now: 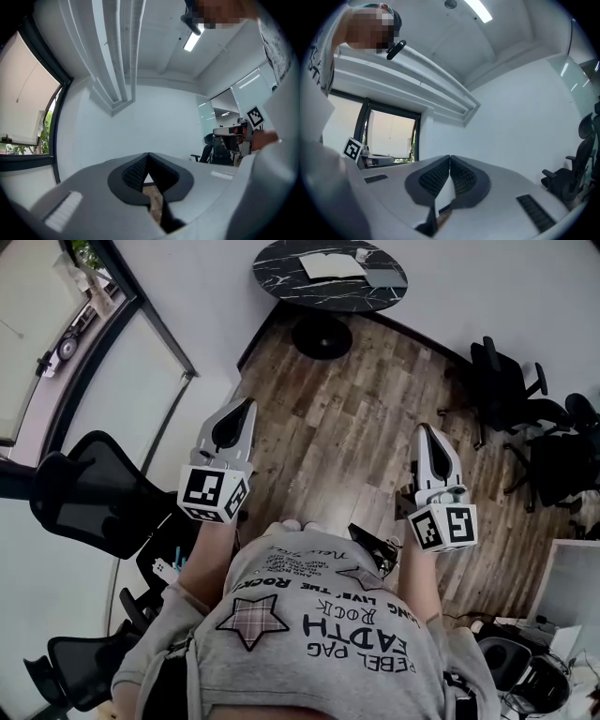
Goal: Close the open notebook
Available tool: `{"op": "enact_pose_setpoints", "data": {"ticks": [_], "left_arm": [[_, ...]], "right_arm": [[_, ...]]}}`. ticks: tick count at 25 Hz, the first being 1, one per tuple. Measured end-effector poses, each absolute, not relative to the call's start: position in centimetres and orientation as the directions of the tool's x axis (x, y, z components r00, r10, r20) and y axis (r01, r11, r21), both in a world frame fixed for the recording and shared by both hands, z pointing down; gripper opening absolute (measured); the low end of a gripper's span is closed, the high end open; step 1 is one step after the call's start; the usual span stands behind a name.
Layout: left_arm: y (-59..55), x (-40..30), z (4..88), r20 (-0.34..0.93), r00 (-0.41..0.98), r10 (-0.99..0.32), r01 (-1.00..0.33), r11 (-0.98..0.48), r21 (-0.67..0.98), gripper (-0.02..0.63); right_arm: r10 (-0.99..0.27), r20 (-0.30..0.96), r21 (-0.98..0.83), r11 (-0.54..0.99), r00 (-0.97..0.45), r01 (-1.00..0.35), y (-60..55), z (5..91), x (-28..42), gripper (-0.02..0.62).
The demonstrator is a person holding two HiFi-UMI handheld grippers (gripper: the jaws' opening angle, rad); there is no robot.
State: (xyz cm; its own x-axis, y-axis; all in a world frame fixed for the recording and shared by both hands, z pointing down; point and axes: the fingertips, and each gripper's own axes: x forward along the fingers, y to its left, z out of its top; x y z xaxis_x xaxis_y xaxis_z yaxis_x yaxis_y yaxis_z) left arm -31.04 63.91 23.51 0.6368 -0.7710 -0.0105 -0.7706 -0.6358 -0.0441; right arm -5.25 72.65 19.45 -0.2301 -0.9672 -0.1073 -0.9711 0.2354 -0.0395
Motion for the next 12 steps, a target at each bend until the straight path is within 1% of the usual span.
{"op": "enact_pose_setpoints", "data": {"ticks": [12], "left_arm": [[63.1, -28.8, 23.8, 0.0, 0.604, -0.797, -0.796, -0.604, -0.043, 0.009]], "right_arm": [[-0.951, -0.101, -0.059, 0.298, -0.291, -0.953, 70.5, 20.3, -2.7, 0.012]]}}
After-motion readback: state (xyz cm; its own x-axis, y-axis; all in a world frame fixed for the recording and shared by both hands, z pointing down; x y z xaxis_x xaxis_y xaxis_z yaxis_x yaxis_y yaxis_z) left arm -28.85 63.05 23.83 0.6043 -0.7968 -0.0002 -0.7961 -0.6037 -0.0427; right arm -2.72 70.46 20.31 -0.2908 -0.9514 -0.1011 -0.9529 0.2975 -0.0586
